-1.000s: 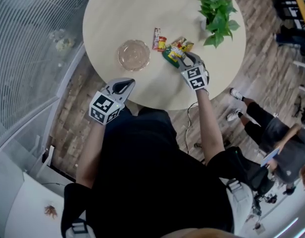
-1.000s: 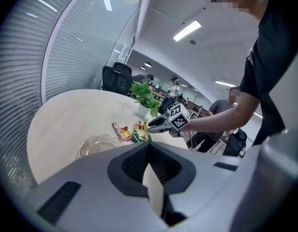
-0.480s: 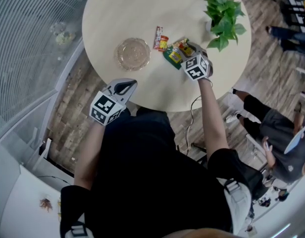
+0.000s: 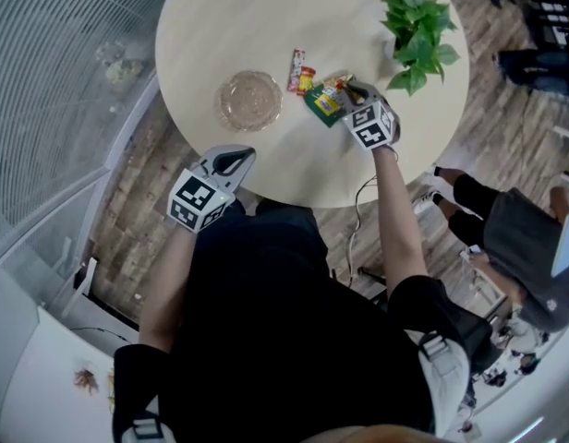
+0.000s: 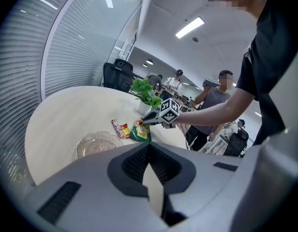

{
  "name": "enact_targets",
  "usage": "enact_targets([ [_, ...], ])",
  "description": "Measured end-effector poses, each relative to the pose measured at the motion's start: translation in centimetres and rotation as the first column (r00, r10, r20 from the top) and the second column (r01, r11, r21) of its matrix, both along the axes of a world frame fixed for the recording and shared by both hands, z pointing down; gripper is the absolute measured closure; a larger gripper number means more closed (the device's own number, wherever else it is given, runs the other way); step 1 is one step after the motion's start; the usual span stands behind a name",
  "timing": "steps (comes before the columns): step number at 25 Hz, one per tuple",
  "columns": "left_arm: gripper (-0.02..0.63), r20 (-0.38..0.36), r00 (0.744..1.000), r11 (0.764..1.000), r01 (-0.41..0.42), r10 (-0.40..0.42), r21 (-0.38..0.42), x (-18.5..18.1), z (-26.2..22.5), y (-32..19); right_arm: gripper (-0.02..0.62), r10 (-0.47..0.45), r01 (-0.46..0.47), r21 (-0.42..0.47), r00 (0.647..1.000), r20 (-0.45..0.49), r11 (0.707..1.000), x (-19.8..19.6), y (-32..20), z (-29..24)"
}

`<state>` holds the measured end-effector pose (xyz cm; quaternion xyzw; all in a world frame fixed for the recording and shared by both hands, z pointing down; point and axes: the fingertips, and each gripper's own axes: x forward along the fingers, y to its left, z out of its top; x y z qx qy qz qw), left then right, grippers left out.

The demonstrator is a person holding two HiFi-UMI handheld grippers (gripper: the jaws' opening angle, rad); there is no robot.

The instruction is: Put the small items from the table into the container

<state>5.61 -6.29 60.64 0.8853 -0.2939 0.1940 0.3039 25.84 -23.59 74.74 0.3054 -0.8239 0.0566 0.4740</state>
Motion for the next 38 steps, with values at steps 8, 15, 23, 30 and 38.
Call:
enact_targets([
  [8,0.606,-0.007,1.000,0.999,-0.028,0.028,0.046,0.7,-1.5,-0.3,0.554,0.047,-0.048,0.032,0.998,0.035,0.998,0.8,1.2,-2.7],
  [15,0.606,0.001,0.999,0.994,-0.053,0.053,0.096,1.0,-3.2,0.2,0.554,0.102,-0.106,0.055,0.992,0.069,0.993,1.4,3.7,-4.8],
  [23,0.606,0.016,0.996,0.987,-0.090,0.088,0.131,1.4,-4.6,1.3,0.554,0.157,-0.165,0.065,0.982,0.109,0.984,1.9,6.8,-6.4],
  [30,0.606,0.017,0.993,0.983,-0.117,0.116,0.142,1.8,-4.8,1.5,0.555,0.190,-0.198,0.061,0.975,0.113,0.978,2.7,8.3,-6.6],
  [38,0.606,-0.005,0.993,0.984,-0.117,0.119,0.135,1.5,-4.2,0.9,0.555,0.203,-0.208,0.043,0.974,0.100,0.977,2.4,8.4,-6.2],
])
